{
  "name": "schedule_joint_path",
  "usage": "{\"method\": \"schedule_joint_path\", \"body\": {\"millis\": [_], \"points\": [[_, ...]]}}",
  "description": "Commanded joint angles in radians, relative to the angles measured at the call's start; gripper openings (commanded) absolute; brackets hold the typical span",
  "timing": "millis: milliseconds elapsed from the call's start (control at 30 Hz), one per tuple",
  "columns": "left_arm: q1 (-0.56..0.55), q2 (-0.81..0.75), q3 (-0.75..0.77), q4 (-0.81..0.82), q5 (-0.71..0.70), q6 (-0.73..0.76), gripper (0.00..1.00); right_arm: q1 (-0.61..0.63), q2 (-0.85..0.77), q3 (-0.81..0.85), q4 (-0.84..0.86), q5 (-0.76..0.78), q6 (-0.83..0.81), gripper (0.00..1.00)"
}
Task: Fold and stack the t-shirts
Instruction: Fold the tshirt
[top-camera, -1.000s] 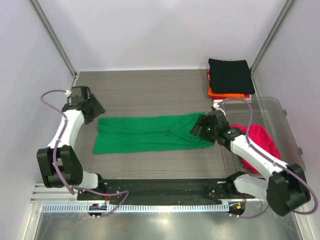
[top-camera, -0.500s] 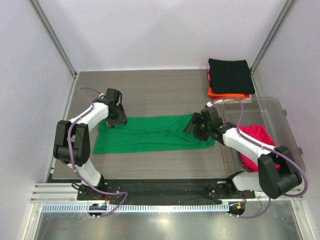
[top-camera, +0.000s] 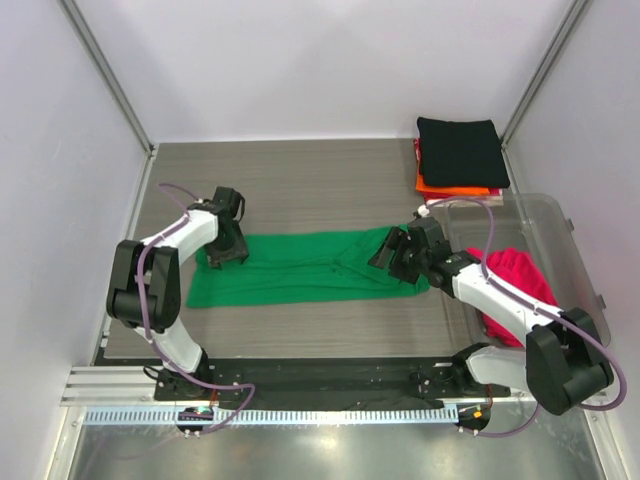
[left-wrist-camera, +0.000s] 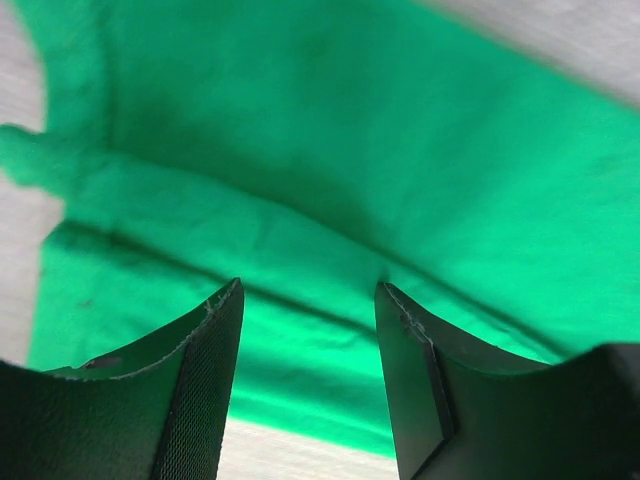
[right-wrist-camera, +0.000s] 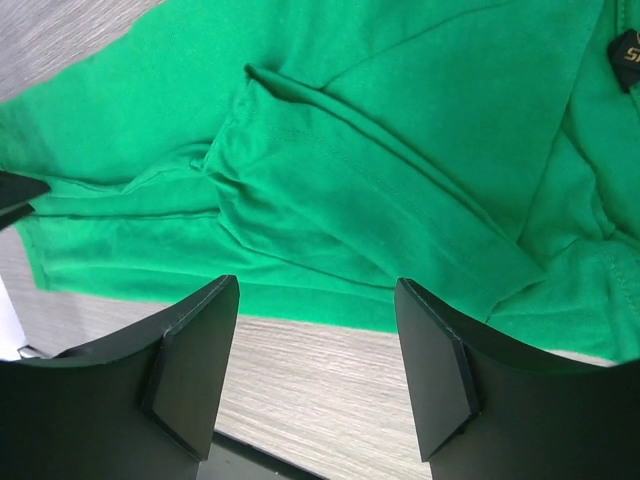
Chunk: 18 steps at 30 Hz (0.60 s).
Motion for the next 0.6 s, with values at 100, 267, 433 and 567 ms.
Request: {"method": "schedule_joint_path", "body": {"millis": [100, 267, 433, 567], "points": [[0.003, -0.127, -0.069, -0.150, -0.103, -0.061, 0.55, 0.004, -0.071, -0.028, 0.007, -0.021, 0.005, 0.69], [0.003, -0.311, -0.132, -0.120, -0.130, -0.081, 0.55, 0.006, -0.099, -0.056, 0.001, -0.041, 0.013, 0.69], [0.001, -0.302, -0.033, -0.072, -0.132, -0.069, 0.57, 0.019, -0.135, -0.105, -0.001, -0.035, 0.036, 0.68], [0.001, -0.140, 0.052, -0.071, -0.089, -0.052, 0.55, 0.019, -0.140, -0.136, 0.001, -0.018, 0.077, 0.68]]}}
